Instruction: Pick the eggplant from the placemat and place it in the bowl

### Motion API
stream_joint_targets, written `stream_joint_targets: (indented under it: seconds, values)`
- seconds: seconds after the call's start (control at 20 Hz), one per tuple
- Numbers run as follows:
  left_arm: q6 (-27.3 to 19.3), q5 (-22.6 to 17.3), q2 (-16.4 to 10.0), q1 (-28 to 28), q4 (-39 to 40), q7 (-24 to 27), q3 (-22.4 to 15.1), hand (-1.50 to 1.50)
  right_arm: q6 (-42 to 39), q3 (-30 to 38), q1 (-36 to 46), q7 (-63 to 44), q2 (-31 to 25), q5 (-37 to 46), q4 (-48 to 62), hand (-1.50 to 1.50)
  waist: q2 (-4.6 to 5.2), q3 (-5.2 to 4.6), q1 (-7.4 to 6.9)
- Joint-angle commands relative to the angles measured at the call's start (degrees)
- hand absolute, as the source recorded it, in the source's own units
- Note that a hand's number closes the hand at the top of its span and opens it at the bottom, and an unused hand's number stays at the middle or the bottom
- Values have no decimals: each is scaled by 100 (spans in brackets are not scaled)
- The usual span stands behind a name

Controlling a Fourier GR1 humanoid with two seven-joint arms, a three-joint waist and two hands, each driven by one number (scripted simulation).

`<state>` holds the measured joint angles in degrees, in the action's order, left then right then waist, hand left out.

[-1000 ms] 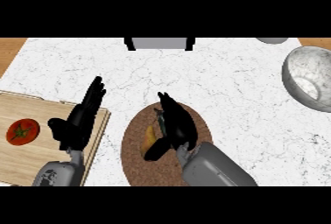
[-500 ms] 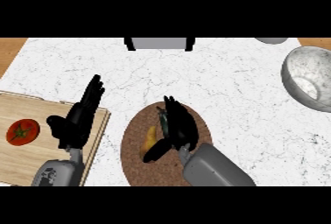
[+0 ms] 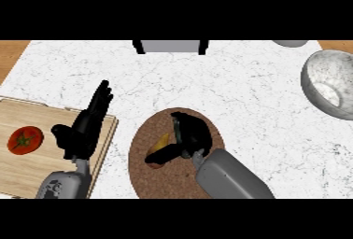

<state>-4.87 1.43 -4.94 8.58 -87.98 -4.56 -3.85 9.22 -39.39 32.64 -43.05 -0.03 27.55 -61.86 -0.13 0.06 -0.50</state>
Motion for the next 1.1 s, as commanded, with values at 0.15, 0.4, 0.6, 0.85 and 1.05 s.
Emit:
stream_joint_targets:
  seconds: [0.15, 0.4, 0.6, 0.85, 1.05]
  values:
    - [-13, 39, 120, -134, 25, 45, -63, 0, -437, -513, -33, 831, 0, 258, 509, 150, 22, -6, -11]
    - [258, -190, -64, 340, 474, 127, 311, 0, -255, -478, -216, 871, -3, 33, 260, 150, 19, -6, 27]
    - [-94, 154, 190, 27, -22, -62, -66, 0, -509, -500, -769, 1807, -684, -355, -703, 150, -8, -2, 101]
    - [-148, 52, 57, -118, 53, 1, 220, 0, -1279, -398, -1361, 3916, -1720, -1436, -1951, 150, -62, 54, 476]
    - [-145, -5, -13, -248, 27, 25, 341, 0, -1641, 110, -1751, 5143, -2475, -2173, -2836, 150, -105, 51, 683]
